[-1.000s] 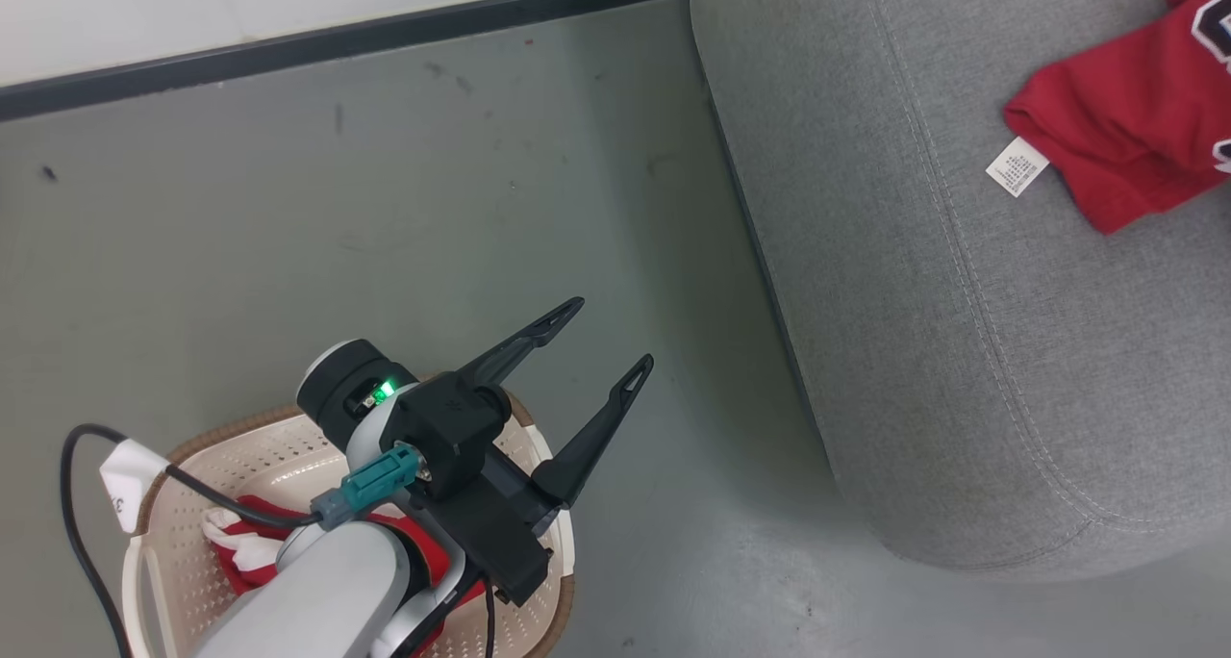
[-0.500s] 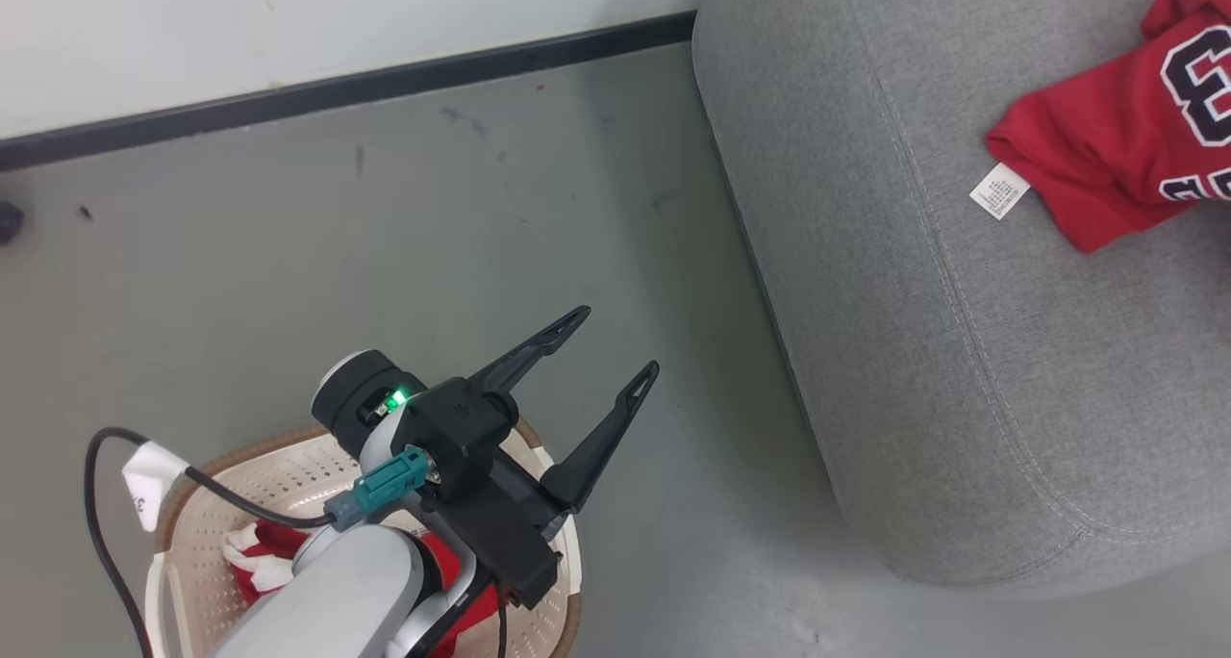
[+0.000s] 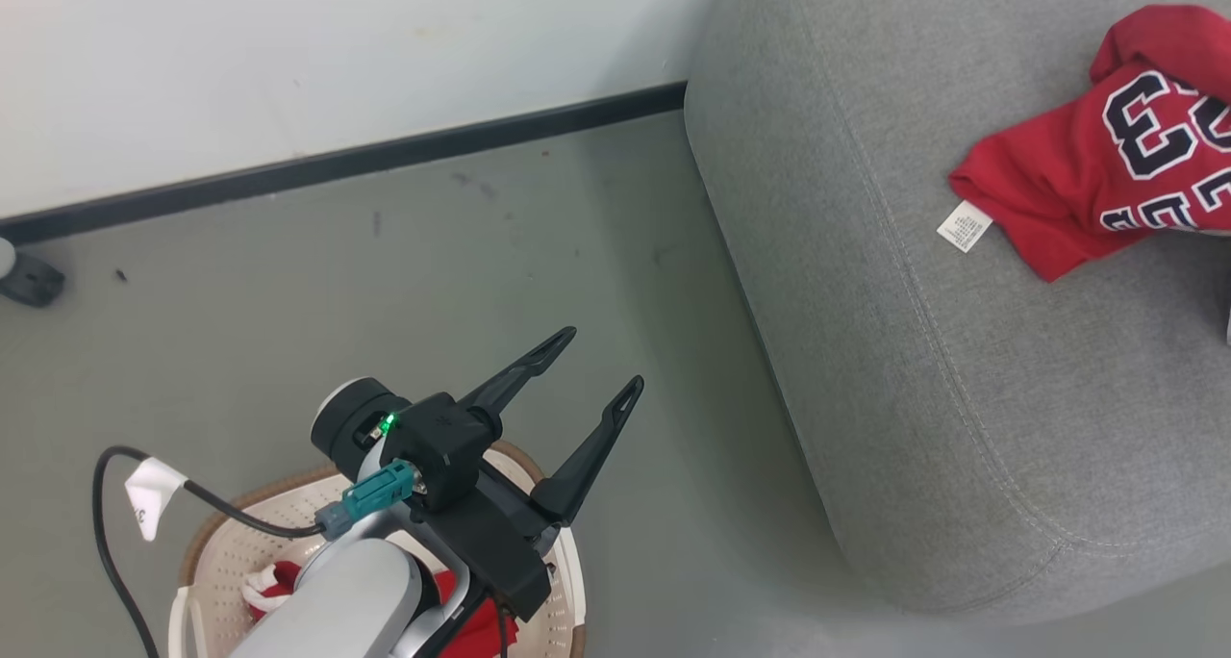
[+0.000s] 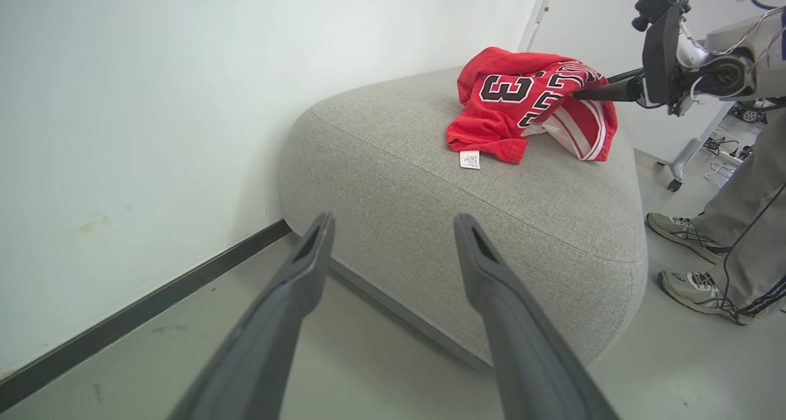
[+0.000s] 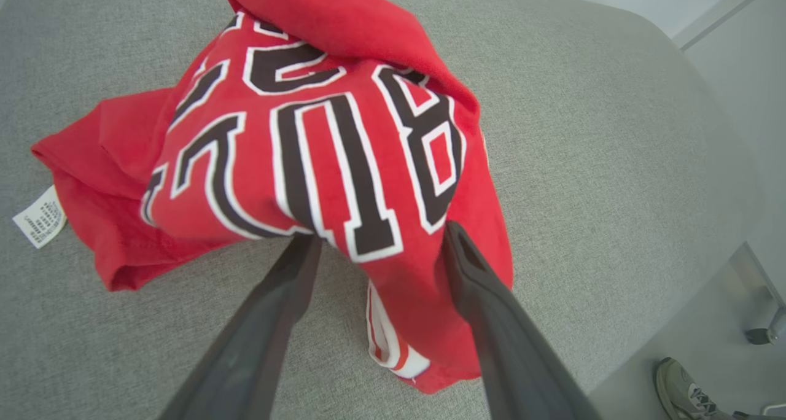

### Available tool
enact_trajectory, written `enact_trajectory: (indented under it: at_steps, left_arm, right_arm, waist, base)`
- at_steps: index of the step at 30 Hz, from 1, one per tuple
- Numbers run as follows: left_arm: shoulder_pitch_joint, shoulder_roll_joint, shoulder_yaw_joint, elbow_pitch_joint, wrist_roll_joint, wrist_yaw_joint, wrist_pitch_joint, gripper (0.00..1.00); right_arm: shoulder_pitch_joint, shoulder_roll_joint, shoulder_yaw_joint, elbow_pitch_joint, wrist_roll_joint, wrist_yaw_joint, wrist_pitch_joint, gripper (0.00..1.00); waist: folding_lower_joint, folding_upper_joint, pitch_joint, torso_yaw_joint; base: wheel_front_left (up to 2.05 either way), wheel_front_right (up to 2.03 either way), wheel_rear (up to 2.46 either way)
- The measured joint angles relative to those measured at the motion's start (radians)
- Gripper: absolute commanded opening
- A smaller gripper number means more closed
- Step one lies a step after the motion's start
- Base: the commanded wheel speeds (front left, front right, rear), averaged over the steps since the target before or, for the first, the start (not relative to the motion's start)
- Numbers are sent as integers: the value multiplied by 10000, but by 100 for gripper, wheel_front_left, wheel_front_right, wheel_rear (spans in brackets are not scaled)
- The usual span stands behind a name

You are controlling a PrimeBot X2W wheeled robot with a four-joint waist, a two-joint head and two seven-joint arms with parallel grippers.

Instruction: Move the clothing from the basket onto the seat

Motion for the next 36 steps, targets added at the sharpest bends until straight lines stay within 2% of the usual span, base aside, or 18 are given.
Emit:
enact_trajectory:
  at_steps: [9, 18, 22, 33, 36]
  left_arm:
    - [427, -92, 157, 414, -169, 12, -420, 100]
    - [945, -203, 343, 667, -401, 136, -702, 100]
    - [1173, -230, 405, 715, -583, 196, -802, 100]
    - [1703, -236, 867, 813, -740, 470, -978, 100]
    - [1848, -245, 1139, 928, -811, 734, -1053, 100]
  right_arm:
    - [932, -301, -196, 33, 82, -23, -625, 100]
    - [1457, -748, -573, -867, 422, -71, -2013, 100]
    - [1787, -627, -621, -1503, 483, -8, -2637, 100]
    - [3460, 211, -1162, -3555, 1237, 0, -2905, 100]
    - [4094, 301, -1394, -4033, 1465, -2, -2909, 100]
  waist:
    - [0, 0, -669, 129]
    - [-1, -1, -1516, 316]
    - [-1, -1, -1843, 457]
    - [0, -1, -2494, 1124]
    - [0, -1, -2647, 1362]
  base:
    - [0, 0, 0]
    - [0, 0, 0]
    - [0, 0, 0]
    - [0, 0, 0]
    - [0, 0, 0]
